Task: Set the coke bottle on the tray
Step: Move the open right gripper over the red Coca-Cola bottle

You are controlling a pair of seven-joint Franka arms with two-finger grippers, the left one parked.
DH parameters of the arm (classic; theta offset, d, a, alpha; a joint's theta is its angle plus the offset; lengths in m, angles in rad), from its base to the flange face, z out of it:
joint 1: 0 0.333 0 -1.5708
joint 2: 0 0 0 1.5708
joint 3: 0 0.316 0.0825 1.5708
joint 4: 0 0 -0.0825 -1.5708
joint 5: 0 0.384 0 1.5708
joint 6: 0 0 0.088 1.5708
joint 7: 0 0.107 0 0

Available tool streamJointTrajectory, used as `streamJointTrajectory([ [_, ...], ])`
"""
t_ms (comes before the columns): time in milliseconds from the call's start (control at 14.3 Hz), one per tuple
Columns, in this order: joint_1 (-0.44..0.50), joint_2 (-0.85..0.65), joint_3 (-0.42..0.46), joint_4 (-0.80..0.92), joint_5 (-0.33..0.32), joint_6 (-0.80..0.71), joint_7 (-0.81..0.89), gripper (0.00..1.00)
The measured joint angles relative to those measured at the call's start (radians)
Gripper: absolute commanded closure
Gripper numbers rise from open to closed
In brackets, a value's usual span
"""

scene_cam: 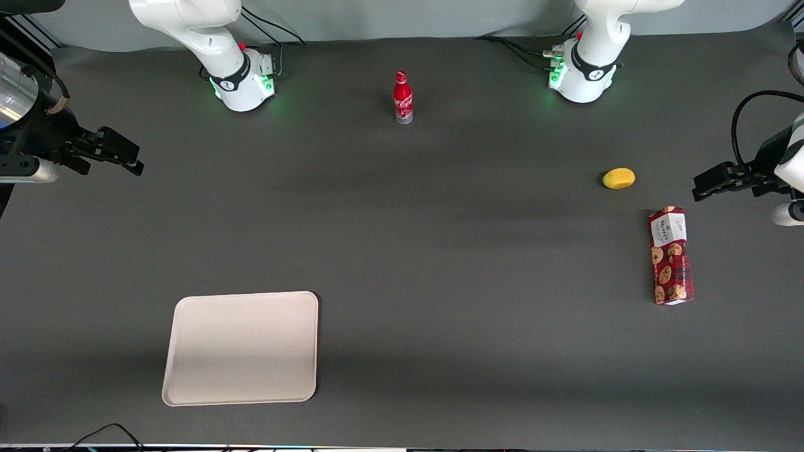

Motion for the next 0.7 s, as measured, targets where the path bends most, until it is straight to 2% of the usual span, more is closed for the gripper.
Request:
streamJointTrajectory([
  [280, 0.0, 0.0, -0.001, 0.001, 0.0, -0.007, 0.0, 0.0],
  [420, 0.004, -0.002, 0.018, 0.004, 0.005, -0.064, 0.008, 0.0],
  [559, 0.005, -0.012, 0.103, 0.012, 0.037, -0.124, 0.087, 0.0],
  [699, 0.013, -0.028, 0.221, 0.009, 0.125, -0.168, 0.23, 0.0],
])
